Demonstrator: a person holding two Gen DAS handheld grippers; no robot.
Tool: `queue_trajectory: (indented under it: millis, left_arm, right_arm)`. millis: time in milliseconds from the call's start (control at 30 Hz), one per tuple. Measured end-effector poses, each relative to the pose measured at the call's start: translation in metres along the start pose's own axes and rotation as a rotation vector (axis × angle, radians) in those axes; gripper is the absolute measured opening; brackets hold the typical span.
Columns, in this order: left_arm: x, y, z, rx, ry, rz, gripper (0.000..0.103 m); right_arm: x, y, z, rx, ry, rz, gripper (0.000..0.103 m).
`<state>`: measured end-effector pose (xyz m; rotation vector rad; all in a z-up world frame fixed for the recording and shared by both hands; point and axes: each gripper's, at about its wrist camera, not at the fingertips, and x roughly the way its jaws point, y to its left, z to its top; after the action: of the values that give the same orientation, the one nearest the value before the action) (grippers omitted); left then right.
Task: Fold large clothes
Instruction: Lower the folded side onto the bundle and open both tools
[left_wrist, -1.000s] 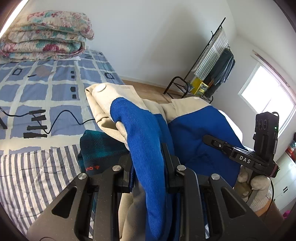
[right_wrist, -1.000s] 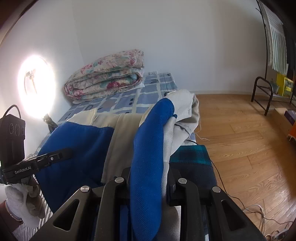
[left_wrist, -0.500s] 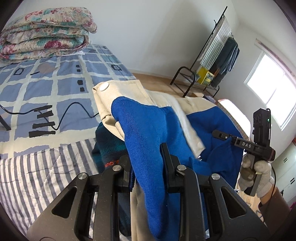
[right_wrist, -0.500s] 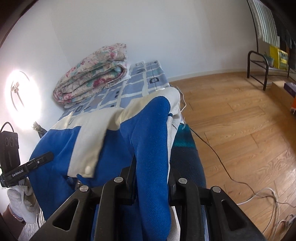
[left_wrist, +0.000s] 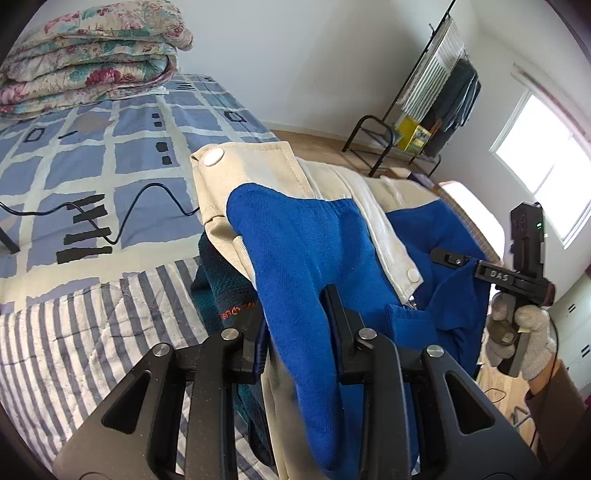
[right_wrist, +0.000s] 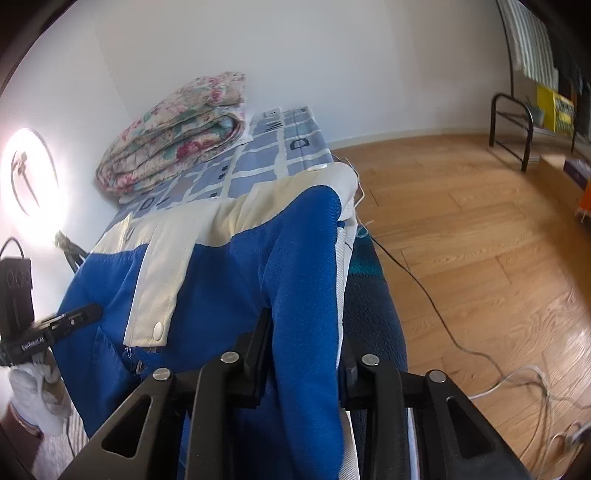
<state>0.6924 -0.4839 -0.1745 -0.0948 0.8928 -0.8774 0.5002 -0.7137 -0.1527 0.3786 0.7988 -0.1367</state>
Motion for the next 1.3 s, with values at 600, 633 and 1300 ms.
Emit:
queue_trajectory:
  millis: [600,633,1300]
  left_arm:
    - [-0.002,0.019,-0.007,-0.089,0.003,0.03,0.071]
    - [-0.002,0.019,-0.008,-0.094,0.002,0.031,0.072]
    - [-0.036,-0.005,-0.023,-0.072,0.014,0.074,0.081]
  right_arm:
    - [-0.001,-0.002,-0.005,0.026,-0.009,-0.043,0.046]
    - [-0.002,-0.003,-0.005,0.031,-0.009,-0.042,0.046]
    - [-0.05,0.019,-0.02,0.04,-0.087,-0.125,0.088]
